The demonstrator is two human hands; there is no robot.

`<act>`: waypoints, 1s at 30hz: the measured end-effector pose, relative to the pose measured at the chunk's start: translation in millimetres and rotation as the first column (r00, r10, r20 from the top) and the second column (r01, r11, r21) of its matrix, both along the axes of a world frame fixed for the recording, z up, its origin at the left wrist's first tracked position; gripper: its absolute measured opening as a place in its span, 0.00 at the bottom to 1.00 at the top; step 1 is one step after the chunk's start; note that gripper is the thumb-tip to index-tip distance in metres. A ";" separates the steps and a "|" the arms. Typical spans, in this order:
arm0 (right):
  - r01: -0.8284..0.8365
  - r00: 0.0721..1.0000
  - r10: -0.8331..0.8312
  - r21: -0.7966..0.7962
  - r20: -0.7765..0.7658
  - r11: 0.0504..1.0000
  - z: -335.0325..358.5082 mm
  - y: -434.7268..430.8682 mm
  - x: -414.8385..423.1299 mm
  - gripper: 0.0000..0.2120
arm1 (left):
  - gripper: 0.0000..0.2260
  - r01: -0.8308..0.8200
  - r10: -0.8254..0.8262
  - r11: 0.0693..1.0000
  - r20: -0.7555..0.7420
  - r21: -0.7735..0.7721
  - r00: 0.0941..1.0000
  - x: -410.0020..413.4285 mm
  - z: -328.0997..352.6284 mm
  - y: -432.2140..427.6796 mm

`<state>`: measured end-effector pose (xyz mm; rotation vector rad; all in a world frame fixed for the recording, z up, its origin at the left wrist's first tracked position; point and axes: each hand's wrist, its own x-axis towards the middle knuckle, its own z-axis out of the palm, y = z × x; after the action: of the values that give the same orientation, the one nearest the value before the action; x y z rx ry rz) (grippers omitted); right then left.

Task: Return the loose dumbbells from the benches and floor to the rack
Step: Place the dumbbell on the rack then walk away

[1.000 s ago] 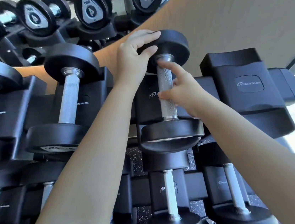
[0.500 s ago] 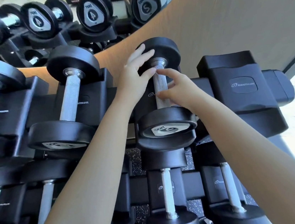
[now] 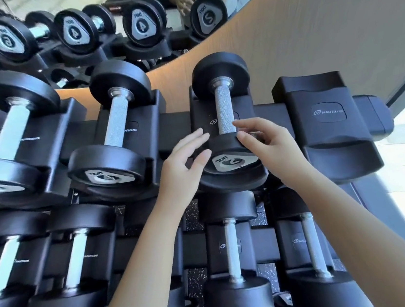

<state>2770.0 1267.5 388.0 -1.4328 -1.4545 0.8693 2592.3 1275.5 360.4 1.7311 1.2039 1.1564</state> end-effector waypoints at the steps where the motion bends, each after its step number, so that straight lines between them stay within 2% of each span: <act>1: -0.008 1.000 0.008 0.004 0.010 1.000 -1.1 -3.3 1.5 0.11 | 0.16 0.005 -0.005 1.000 -0.002 0.002 1.000 0.5 -2.1 -3.6; 7: -0.041 0.986 0.033 0.044 0.166 0.998 -6.4 -15.2 11.0 0.18 | 0.20 -0.026 0.027 0.999 0.026 -0.038 0.999 6.4 -10.1 -11.6; 10: -0.009 0.989 0.004 0.032 0.146 0.999 -8.5 -13.0 12.8 0.18 | 0.20 -0.078 0.079 0.997 0.030 -0.028 0.996 13.1 -13.2 -14.9; 16: 0.019 1.000 -0.017 0.055 -0.025 0.998 -16.6 -14.9 10.9 0.18 | 0.20 -0.155 0.154 0.988 0.042 0.027 0.987 22.8 -12.7 -15.7; 20: 0.008 0.979 0.001 0.043 -0.206 0.999 -24.7 -14.5 9.1 0.19 | 0.19 -0.135 0.139 0.988 -0.047 0.071 0.989 18.3 -3.3 -10.7; 26: -0.059 0.791 0.040 -0.011 -0.610 0.998 -45.8 -17.1 11.4 0.18 | 0.19 -0.034 0.107 0.975 -0.332 0.217 0.937 15.9 16.6 -5.0; 28: -0.079 0.729 0.032 -0.037 -0.684 0.996 -50.0 -18.6 13.4 0.18 | 0.19 -0.009 0.118 0.963 -0.389 0.271 0.914 22.5 20.1 -6.1; 30: -0.084 0.712 0.023 -0.051 -0.702 0.995 -51.8 -20.0 15.0 0.18 | 0.19 -0.020 0.140 0.956 -0.392 0.293 0.909 28.5 21.2 -7.6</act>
<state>2785.0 1247.5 336.2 -0.9322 -0.8732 1.3428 2620.8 1267.9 381.6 2.2432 1.4202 1.0852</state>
